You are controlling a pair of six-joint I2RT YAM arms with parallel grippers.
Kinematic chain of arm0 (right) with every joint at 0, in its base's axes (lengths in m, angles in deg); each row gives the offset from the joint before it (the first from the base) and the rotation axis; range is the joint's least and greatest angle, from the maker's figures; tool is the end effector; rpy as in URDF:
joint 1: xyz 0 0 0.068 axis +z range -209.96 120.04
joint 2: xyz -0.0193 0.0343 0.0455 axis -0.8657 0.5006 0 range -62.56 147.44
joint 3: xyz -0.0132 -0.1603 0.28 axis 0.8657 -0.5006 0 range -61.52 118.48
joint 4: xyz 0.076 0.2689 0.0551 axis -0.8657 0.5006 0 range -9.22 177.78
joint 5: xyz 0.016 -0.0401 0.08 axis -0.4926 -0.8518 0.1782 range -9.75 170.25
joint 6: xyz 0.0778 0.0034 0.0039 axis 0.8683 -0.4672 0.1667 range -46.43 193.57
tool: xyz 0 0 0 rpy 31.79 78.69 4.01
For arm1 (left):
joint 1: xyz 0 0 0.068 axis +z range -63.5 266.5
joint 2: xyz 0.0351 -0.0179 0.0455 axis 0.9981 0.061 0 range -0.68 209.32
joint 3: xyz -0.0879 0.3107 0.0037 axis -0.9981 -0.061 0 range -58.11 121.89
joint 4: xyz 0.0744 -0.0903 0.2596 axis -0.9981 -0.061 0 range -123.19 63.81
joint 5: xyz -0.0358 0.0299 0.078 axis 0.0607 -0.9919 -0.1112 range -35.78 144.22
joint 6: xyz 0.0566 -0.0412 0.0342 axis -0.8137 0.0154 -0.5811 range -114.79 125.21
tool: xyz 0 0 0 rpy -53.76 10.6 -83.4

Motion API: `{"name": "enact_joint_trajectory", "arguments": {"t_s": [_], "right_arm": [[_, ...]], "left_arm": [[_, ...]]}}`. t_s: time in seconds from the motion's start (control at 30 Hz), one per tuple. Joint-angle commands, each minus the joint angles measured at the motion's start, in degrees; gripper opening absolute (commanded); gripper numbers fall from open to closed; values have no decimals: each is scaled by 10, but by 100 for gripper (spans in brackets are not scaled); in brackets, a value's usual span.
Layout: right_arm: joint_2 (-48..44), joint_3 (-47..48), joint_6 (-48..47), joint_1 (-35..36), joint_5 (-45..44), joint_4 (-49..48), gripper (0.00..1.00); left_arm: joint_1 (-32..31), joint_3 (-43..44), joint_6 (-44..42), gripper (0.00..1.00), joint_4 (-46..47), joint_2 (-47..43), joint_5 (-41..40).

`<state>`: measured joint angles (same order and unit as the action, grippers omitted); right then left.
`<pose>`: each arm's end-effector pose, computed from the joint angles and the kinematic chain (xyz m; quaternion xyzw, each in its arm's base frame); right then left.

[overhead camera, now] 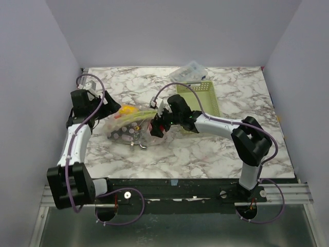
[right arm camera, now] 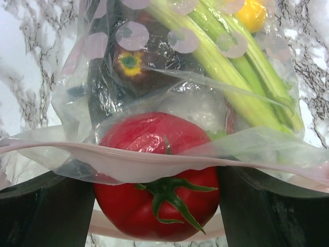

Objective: Open the zip-top bag and remove the fake food
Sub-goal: Pick up the fake fruit from the zipper food storage bag.

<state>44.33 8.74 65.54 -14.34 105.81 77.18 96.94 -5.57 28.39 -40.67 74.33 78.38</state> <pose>0.3127 0.3606 0.2295 -0.4810 0.7173 0.3339 0.3776 0.3178 0.0308 0.2896 -0.1635 0.8646 -0.2345 0.4132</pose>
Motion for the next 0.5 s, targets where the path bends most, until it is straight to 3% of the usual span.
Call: {"name": "enact_joint_trajectory", "arguments": {"t_s": [0.0, 0.13, 0.47], "right_arm": [[-32, -19, -14, -11, 26, 16, 43], [-41, -21, -18, -17, 47, 24, 43], [-65, -42, -55, -19, 56, 34, 42]], "left_arm": [[3, -40, -1, 87, 31, -111, 26], [3, -74, -4, 98, 48, -196, 36], [8, -156, 33, 99, 64, -265, 192]]}}
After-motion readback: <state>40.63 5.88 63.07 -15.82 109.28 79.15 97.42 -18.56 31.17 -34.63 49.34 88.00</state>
